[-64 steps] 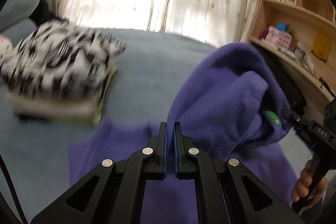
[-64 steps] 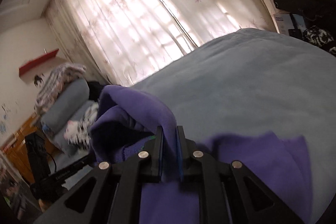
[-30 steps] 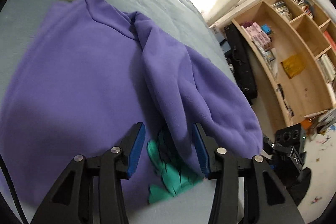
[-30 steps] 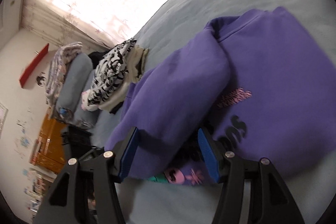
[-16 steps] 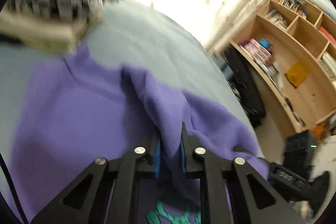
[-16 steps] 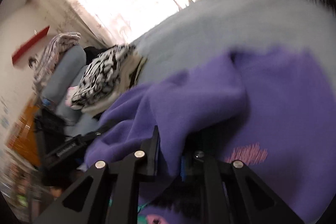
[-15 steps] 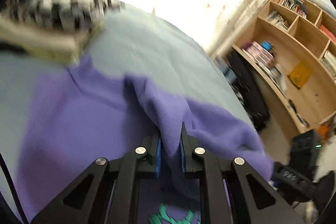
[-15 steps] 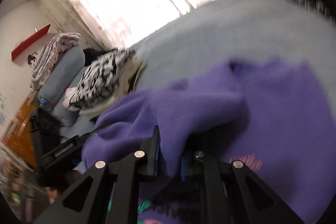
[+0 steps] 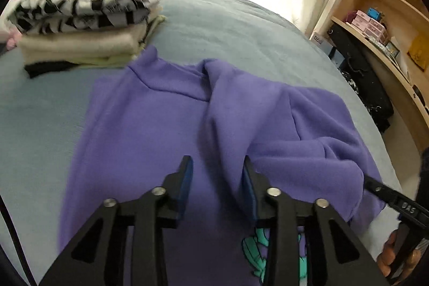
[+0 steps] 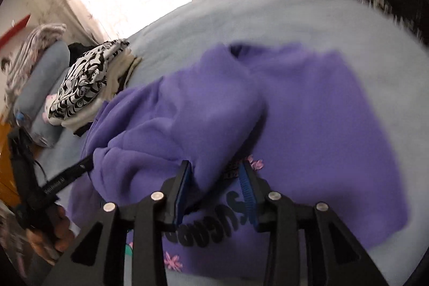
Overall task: Fold large clothes
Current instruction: 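Press the hood flat with both grippers and release it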
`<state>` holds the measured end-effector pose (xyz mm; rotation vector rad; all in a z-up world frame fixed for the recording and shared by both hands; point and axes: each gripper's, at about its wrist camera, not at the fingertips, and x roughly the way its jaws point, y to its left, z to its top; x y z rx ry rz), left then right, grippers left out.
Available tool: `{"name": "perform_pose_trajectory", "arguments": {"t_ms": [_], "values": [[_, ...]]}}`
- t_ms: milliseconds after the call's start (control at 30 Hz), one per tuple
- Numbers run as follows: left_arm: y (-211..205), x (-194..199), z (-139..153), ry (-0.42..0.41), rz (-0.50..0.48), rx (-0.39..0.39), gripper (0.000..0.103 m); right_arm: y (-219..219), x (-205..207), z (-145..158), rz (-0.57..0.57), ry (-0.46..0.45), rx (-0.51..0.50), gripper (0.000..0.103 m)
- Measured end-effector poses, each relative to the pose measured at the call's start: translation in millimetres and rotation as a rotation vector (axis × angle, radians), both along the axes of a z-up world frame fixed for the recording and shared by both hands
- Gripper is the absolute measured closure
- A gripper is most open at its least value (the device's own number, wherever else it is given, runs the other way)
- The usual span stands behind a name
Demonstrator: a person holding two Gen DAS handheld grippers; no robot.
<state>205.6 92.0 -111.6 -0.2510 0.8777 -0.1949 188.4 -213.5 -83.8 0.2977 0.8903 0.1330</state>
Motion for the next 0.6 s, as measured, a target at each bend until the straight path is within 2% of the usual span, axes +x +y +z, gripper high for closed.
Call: {"name": "perform_pose_trajectory", "arguments": {"t_ms": [67,133,233,267,333,367,433,467,500,533,567,600], "values": [[5,-12,8,-0.019,0.021,0.012,0.063,3,-11,19,-0.005,-0.061,-0.028,0.066],[5,-27,18,-0.050,0.031,-0.001,0.063,8,-22,36,0.025,-0.144,-0.009,0.066],[-10,-31,30,-0.066,-0.043,-0.079,0.063,28,-15,44,0.144,-0.149,0.062,0.068],[-15,-28,32,-0.065,-0.070,-0.102,0.065,37,-10,42,0.173,-0.145,0.075,0.077],[-35,-21,34,-0.065,-0.127,-0.121,0.074,55,3,32,0.236,-0.120,0.090,0.088],[-46,-18,34,-0.069,-0.153,-0.106,0.075,62,10,23,0.253,-0.097,0.082,0.091],[-70,-9,25,-0.060,-0.183,-0.014,0.075,73,26,0,0.251,-0.038,0.022,0.093],[-78,-4,14,-0.018,-0.177,0.060,0.080,75,32,-15,0.237,-0.002,-0.031,0.094],[-83,1,-2,0.055,-0.174,0.120,0.081,73,33,-23,0.237,0.017,-0.025,0.096],[-81,0,-13,0.084,-0.164,0.111,0.081,68,31,-30,0.241,0.027,0.019,0.096],[-77,-8,-14,0.067,-0.159,0.087,0.081,65,28,-32,0.245,0.034,0.040,0.096],[-77,-12,-15,0.071,-0.168,0.097,0.081,63,23,-31,0.250,0.030,0.041,0.096]]}}
